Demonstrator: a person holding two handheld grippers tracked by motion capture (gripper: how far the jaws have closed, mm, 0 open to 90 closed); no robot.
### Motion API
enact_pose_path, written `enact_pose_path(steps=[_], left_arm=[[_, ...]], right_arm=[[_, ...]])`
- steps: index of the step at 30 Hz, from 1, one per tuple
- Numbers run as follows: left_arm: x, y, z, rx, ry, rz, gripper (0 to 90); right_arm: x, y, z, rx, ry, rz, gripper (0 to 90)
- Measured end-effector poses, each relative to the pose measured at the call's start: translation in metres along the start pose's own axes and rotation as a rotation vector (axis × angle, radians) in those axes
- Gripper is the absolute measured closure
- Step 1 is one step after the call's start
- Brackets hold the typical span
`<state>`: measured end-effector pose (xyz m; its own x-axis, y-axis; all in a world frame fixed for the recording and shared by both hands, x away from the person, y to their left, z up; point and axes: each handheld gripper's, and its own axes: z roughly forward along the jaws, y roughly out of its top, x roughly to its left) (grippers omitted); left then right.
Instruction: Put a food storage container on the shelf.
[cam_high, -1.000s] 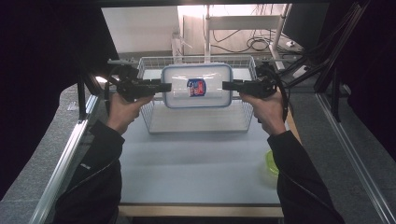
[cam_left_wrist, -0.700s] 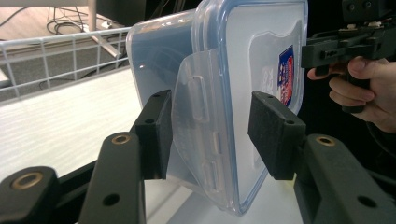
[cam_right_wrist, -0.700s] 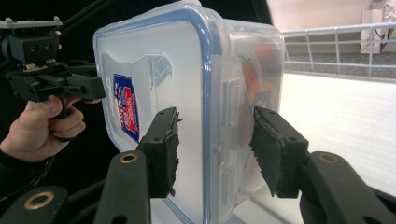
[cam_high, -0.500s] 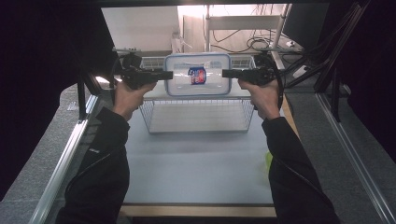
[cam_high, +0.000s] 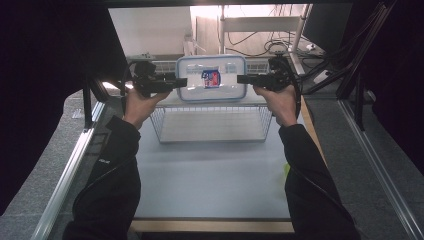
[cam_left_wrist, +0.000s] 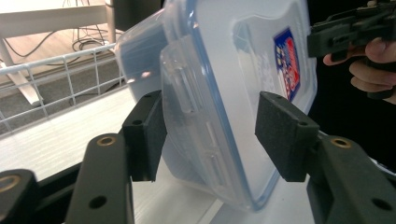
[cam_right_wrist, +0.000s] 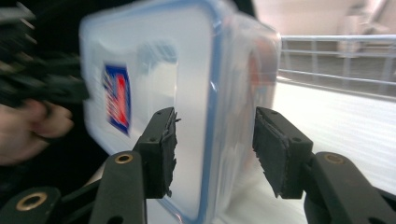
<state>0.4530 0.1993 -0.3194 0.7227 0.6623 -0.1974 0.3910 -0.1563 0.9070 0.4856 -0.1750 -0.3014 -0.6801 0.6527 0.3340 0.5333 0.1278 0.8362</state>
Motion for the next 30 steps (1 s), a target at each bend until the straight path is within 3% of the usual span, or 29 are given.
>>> enact_pose_path(steps=[5, 9, 13, 14, 16, 20, 23, 26, 29, 30], left_arm=[[0.0, -0.001, 0.004, 0.006, 0.021, 0.007, 33.4], [0.003, 0.001, 0.005, 0.015, 0.03, 0.009, 31.6], [-0.001, 0.002, 0.008, 0.051, 0.118, 0.074, 28.1], [-0.002, 0.001, 0.009, 0.025, 0.131, 0.072, 27.5], [-0.001, 0.001, 0.009, 0.015, 0.125, 0.049, 30.5], [0.0, 0.001, 0.008, 0.008, 0.133, 0.047, 33.9], [-0.002, 0.0, 0.003, -0.023, 0.136, 0.071, 35.5], [-0.006, -0.007, -0.005, -0.015, 0.143, 0.105, 39.4], [-0.007, -0.018, -0.013, -0.006, 0.132, 0.1, 48.8], [-0.007, -0.022, -0.014, -0.001, 0.121, 0.091, 57.3]], right_arm=[[0.003, -0.002, 0.007, 0.029, -0.035, -0.026, 50.5], [-0.001, -0.004, 0.009, 0.023, -0.022, -0.003, 51.3], [0.0, -0.004, 0.009, 0.023, -0.017, 0.001, 52.4], [0.001, -0.004, 0.009, 0.02, -0.012, -0.002, 52.5], [0.002, -0.003, 0.008, 0.0, -0.024, -0.001, 56.8], [0.003, -0.002, 0.008, -0.004, -0.037, -0.019, 57.7], [0.005, -0.002, 0.006, -0.032, -0.054, -0.045, 59.5], [0.009, -0.004, 0.0, -0.04, -0.076, -0.087, 64.0], [0.013, -0.012, -0.007, -0.041, -0.09, -0.122, 73.6], [0.014, -0.018, -0.009, -0.042, -0.084, -0.122, 80.4]])
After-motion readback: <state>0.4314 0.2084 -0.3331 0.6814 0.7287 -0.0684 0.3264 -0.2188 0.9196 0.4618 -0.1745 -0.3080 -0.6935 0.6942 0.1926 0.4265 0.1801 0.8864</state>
